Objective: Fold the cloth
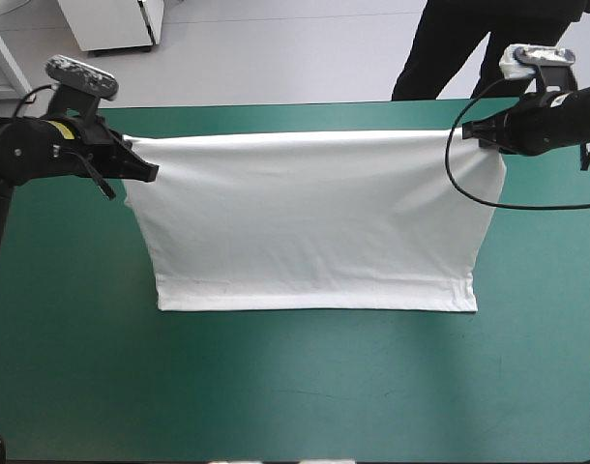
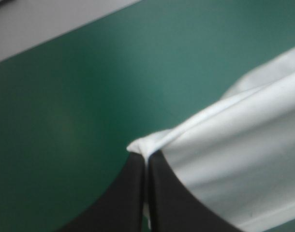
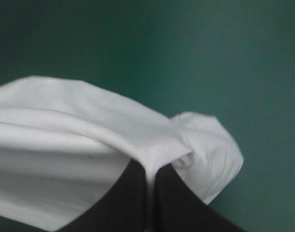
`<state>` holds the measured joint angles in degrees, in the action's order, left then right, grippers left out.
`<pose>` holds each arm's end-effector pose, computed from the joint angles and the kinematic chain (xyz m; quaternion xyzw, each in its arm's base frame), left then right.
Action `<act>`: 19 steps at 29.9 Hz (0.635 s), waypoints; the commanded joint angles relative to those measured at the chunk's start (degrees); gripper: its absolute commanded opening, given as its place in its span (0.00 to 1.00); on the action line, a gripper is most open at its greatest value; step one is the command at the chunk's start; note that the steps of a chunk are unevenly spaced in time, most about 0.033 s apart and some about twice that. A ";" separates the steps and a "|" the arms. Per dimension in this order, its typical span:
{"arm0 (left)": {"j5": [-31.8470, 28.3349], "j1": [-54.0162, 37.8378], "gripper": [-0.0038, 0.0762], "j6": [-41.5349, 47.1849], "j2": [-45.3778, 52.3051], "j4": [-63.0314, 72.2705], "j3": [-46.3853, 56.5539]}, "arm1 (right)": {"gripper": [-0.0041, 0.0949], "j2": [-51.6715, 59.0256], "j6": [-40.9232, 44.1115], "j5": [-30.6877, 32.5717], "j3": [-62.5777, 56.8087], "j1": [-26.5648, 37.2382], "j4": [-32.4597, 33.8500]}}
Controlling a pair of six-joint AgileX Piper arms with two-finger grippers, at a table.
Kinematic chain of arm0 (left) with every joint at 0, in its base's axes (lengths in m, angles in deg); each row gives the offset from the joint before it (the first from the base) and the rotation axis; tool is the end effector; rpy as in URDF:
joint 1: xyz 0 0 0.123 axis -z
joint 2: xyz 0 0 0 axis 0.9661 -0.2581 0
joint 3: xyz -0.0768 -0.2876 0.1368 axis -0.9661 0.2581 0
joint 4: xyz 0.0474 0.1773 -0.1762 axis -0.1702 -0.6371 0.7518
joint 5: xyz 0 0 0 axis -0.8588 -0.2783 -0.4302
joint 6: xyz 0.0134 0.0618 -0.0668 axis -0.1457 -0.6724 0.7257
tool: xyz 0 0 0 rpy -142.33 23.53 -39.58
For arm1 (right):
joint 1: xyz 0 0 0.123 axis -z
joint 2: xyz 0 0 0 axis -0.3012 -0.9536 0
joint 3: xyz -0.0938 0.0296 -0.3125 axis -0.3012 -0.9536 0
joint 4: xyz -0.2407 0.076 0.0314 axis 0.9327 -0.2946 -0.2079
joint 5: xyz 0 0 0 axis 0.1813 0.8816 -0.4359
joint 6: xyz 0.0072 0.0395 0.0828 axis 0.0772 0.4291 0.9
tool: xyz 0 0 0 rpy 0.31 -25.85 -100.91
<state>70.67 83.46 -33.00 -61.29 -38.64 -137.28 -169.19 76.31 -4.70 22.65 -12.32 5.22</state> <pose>0.2589 -0.0415 0.5254 0.2020 0.8854 0.0138 0.4184 0.3245 0.0021 0.4965 -0.0676 0.9207 0.1284 0.3623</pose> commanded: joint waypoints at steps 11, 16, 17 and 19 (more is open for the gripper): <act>-7.08 0.03 0.02 0.06 5.67 1.52 -12.04 | 0.03 9.53 -0.03 -7.32 12.64 0.68 -2.43; -11.68 0.03 0.02 0.06 3.68 1.42 -12.04 | 0.03 8.57 -0.32 -12.56 13.24 0.68 -3.24; -13.67 0.03 0.02 0.06 3.08 1.42 -12.04 | 0.03 8.05 -0.90 -13.37 13.24 0.68 -3.24; -17.33 0.03 0.02 0.06 1.88 1.42 -12.04 | 0.03 6.93 -1.01 -15.31 13.29 0.68 -3.73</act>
<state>63.19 83.46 -33.00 -59.35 -37.56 -147.67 -162.27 76.08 -12.55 34.19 -12.19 2.89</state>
